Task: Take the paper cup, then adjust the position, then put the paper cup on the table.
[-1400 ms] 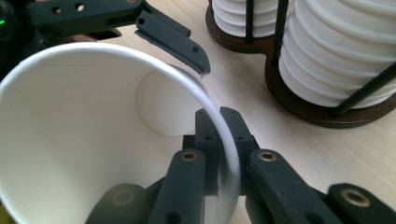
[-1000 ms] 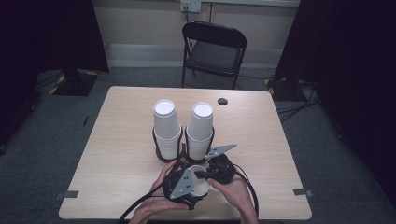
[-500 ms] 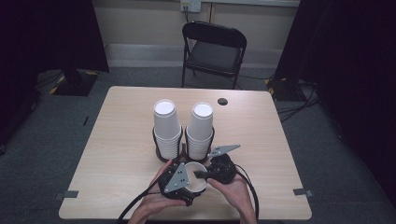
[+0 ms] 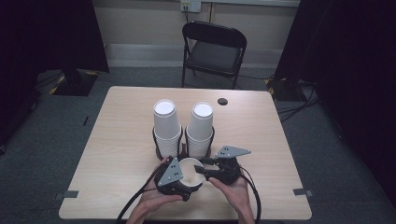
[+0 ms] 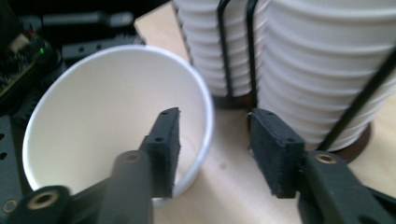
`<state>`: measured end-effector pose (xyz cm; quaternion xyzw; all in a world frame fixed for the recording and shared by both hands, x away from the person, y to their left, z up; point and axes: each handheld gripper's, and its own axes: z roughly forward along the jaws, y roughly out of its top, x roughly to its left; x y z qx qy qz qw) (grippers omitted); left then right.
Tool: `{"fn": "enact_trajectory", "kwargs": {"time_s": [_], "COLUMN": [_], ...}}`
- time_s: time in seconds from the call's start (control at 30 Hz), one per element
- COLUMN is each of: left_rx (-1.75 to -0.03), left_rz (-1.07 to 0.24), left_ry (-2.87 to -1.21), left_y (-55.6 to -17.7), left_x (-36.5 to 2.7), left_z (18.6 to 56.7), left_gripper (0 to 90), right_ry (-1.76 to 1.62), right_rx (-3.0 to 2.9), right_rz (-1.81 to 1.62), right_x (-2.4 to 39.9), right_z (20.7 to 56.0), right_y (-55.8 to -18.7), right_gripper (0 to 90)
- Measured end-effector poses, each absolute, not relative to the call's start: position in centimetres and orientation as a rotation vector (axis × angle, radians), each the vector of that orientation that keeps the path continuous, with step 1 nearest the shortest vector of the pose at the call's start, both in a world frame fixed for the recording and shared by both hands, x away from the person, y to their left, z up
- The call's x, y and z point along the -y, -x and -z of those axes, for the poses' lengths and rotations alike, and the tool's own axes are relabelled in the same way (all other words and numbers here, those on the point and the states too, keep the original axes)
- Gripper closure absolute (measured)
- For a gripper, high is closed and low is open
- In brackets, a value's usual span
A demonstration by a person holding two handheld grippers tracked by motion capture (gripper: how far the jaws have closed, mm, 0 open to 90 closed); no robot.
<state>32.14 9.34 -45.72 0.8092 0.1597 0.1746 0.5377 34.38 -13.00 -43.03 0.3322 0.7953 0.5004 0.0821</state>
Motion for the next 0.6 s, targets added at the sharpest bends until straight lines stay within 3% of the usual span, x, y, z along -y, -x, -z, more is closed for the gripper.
{"fn": "enact_trajectory", "kwargs": {"time_s": [0.17,0.6], "left_rx": [-0.403,-0.517], "left_rz": [-0.432,-0.430], "left_ry": [-1.926,-1.836], "left_y": [-32.1,-32.8], "left_x": [-10.0,-13.3], "left_z": [45.8,45.1], "left_gripper": [9.7,9.6], "right_ry": [-1.002,-1.100], "right_rx": [-2.262,-2.009], "right_rz": [-1.559,-1.577], "right_x": [14.2,17.8], "right_z": [43.2,44.5], "right_y": [-34.0,-33.6], "right_gripper": [43.0,39.0]}}
